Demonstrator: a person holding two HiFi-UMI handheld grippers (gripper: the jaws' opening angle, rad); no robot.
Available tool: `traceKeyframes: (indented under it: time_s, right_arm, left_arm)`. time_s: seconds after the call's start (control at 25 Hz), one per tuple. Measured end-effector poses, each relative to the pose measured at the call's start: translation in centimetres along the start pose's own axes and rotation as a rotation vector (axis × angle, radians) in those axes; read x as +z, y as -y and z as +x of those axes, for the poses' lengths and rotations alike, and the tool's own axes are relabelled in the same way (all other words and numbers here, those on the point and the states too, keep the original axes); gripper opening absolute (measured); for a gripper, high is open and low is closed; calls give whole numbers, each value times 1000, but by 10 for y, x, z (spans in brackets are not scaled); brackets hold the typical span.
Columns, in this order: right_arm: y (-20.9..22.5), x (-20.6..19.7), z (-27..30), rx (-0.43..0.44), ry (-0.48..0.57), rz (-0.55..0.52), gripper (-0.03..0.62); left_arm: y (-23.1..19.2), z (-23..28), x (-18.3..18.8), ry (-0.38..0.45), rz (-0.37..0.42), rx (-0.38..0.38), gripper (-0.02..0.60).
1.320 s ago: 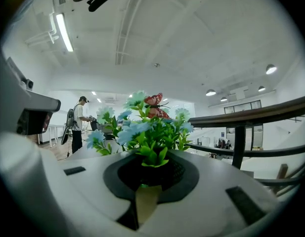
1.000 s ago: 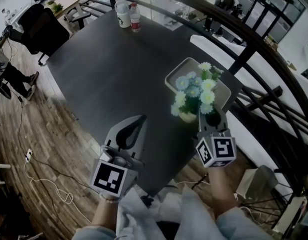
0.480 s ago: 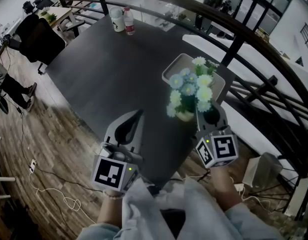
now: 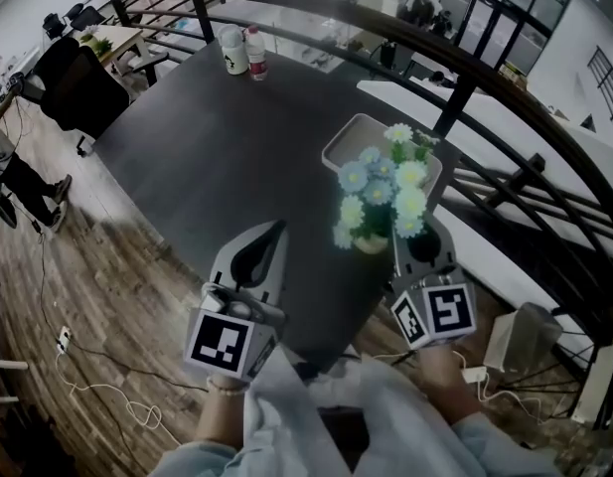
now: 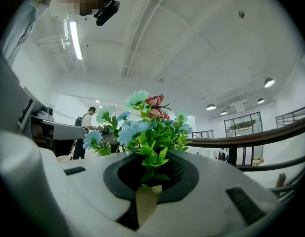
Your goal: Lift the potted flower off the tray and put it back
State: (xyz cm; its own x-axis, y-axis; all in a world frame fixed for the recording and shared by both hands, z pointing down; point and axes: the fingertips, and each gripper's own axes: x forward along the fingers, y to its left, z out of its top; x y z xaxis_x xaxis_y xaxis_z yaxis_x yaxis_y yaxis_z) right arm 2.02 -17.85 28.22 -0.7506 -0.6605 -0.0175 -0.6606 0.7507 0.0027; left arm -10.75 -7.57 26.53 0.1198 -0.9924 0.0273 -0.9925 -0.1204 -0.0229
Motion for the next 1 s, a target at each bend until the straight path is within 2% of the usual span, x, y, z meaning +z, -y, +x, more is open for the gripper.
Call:
traceKeyframes:
  time_s: [0.32,0.6,1.0]
  right_arm:
    - [-2,1,-5,-10,-4,-6,40]
    - [-5,3,-6,6,7,-8,40]
    - [-1,3,-7,13,3,2,40]
  left_arm:
    - [1,-1,8,36,5,-11,-2]
    - [6,1,7,27,28,-29,-2]
    - [7,9,5,41,-8,-36,-2]
